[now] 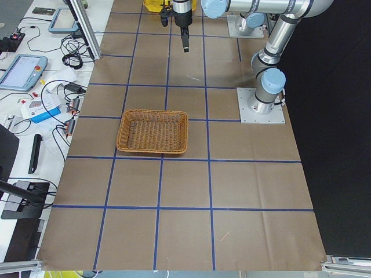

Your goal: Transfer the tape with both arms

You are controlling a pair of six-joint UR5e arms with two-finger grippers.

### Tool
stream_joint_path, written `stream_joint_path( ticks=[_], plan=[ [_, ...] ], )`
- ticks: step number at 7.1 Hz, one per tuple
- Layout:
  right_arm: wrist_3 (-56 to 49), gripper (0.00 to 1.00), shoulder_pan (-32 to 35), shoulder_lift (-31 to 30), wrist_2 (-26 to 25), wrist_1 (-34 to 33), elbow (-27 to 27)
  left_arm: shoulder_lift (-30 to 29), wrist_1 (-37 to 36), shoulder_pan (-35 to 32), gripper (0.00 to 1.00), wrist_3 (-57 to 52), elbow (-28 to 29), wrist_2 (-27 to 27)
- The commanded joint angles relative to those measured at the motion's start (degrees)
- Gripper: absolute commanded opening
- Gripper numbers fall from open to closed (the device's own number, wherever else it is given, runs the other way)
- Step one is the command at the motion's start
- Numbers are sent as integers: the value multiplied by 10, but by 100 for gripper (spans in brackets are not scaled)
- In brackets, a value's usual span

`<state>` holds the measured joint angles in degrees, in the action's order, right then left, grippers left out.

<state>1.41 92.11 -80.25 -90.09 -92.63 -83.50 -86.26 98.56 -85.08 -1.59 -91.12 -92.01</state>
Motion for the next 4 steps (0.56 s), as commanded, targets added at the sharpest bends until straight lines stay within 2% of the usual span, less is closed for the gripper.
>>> stream_joint_path(
  ticks=[1, 4],
  plan=[
    [0, 100, 0, 0, -1, 2, 0, 0, 0, 0, 100, -3, 0, -1],
    [-1, 100, -2, 2, -3, 3, -3, 0, -2, 0, 100, -6, 0, -1]
  ],
)
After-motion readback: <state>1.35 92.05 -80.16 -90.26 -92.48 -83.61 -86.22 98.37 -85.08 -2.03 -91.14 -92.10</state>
